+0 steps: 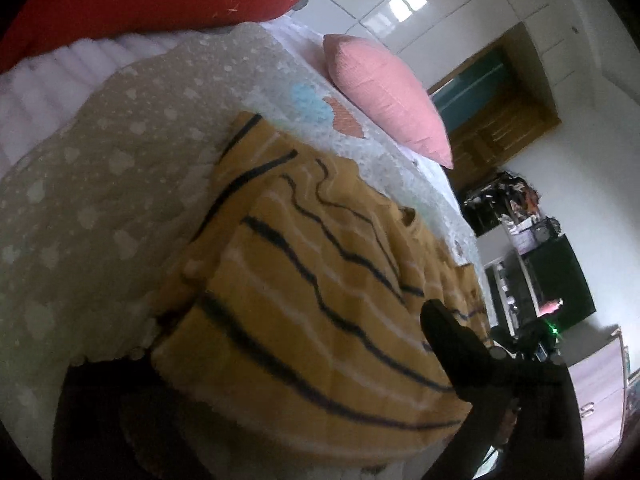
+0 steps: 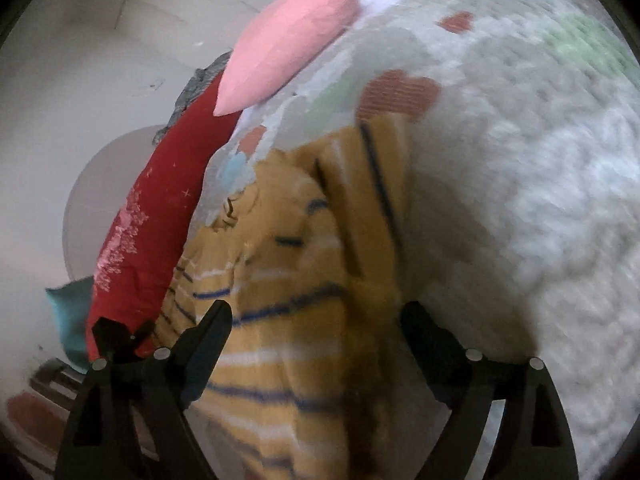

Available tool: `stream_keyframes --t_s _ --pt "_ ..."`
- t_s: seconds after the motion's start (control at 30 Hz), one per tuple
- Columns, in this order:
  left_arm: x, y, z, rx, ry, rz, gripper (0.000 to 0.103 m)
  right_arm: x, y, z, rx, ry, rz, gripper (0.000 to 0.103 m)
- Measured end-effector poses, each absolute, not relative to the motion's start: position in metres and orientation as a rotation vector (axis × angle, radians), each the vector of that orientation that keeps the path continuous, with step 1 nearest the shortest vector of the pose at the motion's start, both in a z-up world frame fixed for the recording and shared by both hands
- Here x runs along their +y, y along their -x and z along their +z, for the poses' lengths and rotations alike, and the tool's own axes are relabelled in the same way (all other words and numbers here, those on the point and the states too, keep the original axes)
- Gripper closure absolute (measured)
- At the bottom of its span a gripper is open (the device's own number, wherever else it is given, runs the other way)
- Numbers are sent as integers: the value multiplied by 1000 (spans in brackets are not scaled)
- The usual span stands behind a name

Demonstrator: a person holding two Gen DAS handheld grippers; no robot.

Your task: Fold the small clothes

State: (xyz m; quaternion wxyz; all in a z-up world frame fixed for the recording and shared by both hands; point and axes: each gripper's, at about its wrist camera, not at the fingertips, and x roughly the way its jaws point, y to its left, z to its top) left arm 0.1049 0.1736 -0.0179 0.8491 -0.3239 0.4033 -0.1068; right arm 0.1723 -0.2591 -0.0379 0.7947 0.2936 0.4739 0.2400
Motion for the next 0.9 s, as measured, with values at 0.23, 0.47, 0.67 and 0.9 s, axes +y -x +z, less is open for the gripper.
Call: stream_keyframes --t_s 0.23,0.47,0.67,0.9 --pt "142 -110 -7 950 485 -9 70 -232 -192 -45 1030 -671 527 74" --pt "131 -71 21 934 657 -80 90 -269 -164 8 950 -663 603 79" --pt "84 -45 5 975 638 -89 88 -321 -145 13 934 -665 523 78" --pt "79 -23 25 941 575 -69 64 -373 -121 -12 956 -713 333 40"
